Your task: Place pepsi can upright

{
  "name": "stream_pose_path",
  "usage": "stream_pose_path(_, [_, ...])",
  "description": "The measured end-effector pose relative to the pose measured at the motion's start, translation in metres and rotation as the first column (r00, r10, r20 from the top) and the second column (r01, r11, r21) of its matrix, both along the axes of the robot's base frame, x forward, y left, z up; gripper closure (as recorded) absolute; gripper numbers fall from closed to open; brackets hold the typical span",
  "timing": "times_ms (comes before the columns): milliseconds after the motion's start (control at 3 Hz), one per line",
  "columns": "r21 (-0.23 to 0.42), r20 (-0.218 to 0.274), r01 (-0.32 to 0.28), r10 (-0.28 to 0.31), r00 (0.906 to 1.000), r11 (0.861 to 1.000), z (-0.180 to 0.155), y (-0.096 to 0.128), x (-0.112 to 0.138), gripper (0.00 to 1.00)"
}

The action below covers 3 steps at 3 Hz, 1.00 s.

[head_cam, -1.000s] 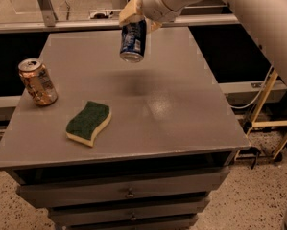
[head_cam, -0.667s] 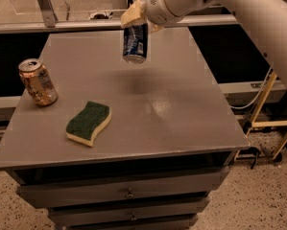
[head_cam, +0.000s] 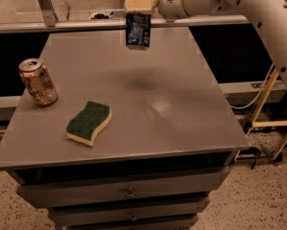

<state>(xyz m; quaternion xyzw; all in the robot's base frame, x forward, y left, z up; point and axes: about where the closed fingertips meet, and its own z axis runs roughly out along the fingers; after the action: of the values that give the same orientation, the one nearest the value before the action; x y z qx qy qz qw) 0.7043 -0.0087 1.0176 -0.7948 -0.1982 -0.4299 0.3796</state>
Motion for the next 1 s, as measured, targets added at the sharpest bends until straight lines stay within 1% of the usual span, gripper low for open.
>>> stream_pose_path(333, [-0.038,0.074,-0.048,0.05,0.996,0.998,0.003,0.009,-0.004,1.0])
stream_pose_path(667, [0.01,0.106,-0.034,0.033,0.9938,0.999,-0.012,-0.004,0.002,1.0])
stream_pose_path(1000, [0.116,0.241,-0.045,0.016,0.9704,0.992,-0.008,-0.03,0.005,1.0])
